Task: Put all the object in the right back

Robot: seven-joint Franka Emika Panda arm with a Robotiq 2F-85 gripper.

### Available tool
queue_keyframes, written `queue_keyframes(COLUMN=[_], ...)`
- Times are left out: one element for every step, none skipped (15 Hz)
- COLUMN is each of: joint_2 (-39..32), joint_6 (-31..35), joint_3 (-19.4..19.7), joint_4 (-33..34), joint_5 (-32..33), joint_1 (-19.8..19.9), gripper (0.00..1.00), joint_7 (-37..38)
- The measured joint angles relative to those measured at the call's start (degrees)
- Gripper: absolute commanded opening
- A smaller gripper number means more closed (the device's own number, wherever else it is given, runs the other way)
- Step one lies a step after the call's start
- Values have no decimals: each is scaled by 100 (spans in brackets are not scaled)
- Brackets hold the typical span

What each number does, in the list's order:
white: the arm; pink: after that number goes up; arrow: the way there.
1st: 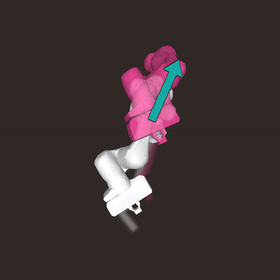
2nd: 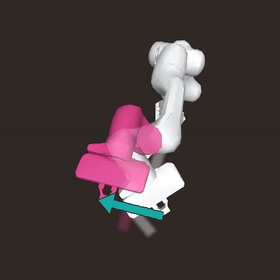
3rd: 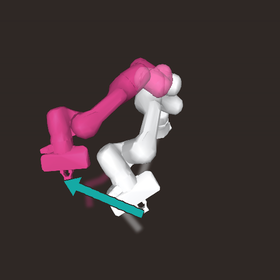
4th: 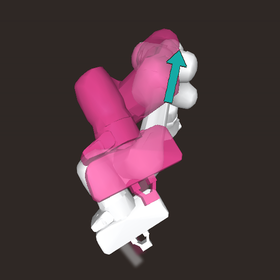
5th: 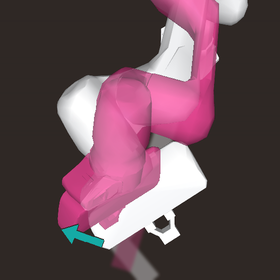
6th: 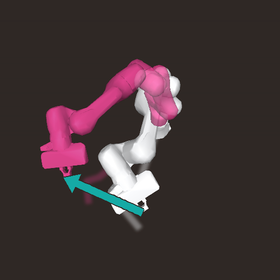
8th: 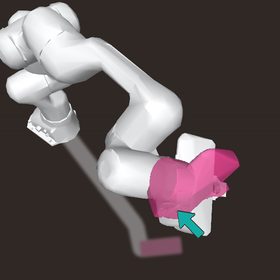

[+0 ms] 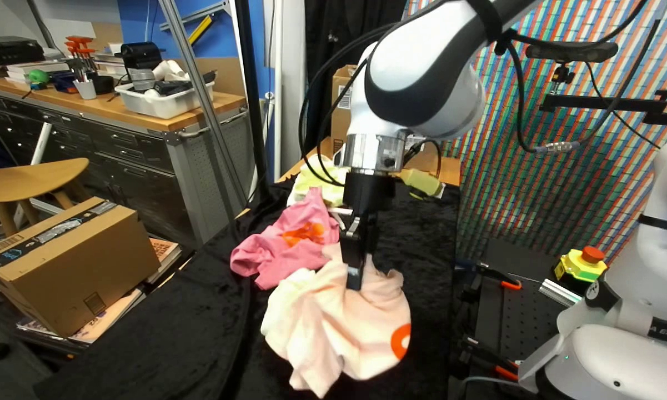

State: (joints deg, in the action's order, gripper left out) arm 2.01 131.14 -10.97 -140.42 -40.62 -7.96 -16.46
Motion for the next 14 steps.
queue_keyframes(joint_2=[99,190,258,302,322,322,315,297,273,238,189,124,47,-41], joint_6=[-185,-395,-602,-810,-1023,-1210,-1375,-1518,-1637,-1736,-1818,-1889,-1946,-1977], joint_3=[192,394,592,774,949,1104,1234,1341,1424,1489,1532,1559,1572,1572], joint_4=[44,118,224,354,518,690,862,1034,1197,1353,1503,1650,1786,1918], joint_5=[48,128,219,317,408,475,535,577,605,621,631,635,640,647], joint_1=[114,238,365,484,600,703,791,867,924,970,1004,1027,1036,1036], gripper=[2,2,2,2,2,2,2,2,2,2,2,2,2,2], joint_7=[-108,-211,-304,-379,-450,-519,-573,-615,-649,-678,-705,-730,-739,-742])
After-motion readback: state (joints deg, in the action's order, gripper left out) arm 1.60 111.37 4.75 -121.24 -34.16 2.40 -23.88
